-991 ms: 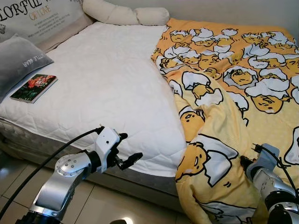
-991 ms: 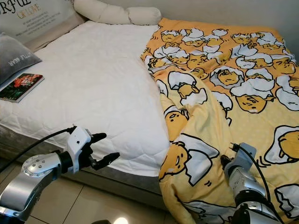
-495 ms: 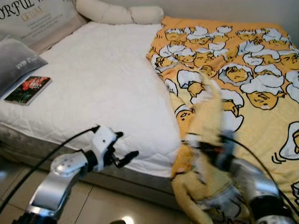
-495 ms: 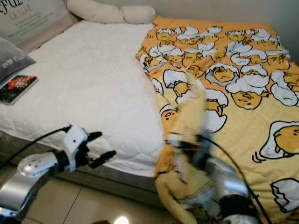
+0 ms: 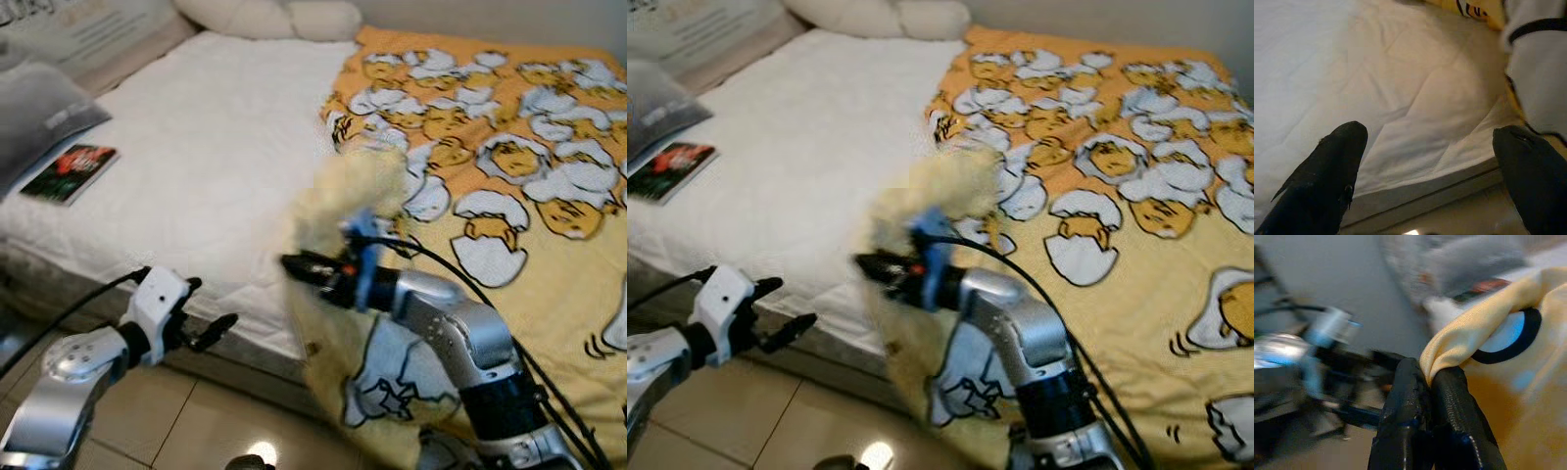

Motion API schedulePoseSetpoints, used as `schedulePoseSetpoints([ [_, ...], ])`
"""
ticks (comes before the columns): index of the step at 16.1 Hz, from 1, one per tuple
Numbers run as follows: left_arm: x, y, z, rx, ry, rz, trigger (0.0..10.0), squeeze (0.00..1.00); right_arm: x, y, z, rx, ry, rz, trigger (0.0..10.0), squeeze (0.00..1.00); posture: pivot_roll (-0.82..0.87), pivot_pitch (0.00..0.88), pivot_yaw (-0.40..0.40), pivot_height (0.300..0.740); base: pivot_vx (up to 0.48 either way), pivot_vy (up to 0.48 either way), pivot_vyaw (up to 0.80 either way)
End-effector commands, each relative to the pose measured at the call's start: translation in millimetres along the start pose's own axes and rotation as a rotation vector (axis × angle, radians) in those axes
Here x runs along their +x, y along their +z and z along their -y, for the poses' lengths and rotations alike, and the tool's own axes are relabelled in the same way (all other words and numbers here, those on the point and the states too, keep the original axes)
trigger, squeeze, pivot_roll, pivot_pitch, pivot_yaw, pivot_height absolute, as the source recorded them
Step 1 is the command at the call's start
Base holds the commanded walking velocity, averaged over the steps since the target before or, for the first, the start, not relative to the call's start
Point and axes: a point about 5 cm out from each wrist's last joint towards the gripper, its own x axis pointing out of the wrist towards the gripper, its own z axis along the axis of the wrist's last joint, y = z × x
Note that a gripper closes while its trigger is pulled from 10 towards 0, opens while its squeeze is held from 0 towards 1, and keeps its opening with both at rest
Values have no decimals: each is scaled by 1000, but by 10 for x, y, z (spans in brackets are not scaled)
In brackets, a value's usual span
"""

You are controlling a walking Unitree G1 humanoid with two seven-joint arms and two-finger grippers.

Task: Clean up the room

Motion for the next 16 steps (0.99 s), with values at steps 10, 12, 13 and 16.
schedulePoseSetpoints([
  [10, -39, 3, -80, 12, 9, -15, 10000, 0, -136, -262, 119, -22, -175, -207, 10000, 1000, 156, 0, 60, 740, 0, 0, 0],
  [12, -32, 1, -87, 14, 8, -14, 10000, 0, -295, -208, 236, -34, -281, -187, 10000, 635, 149, 0, 61, 740, 0, 0, 0],
  [13, -30, 1, -88, 14, 9, -13, 10000, 0, -329, -206, 261, -36, -305, -185, 10000, 635, 149, 0, 61, 740, 0, 0, 0],
  [16, 96, 63, -72, 11, 108, 44, 10000, 0, -597, -292, 583, -105, -671, -135, 10000, 0, 148, 0, 55, 740, 0, 0, 0],
])
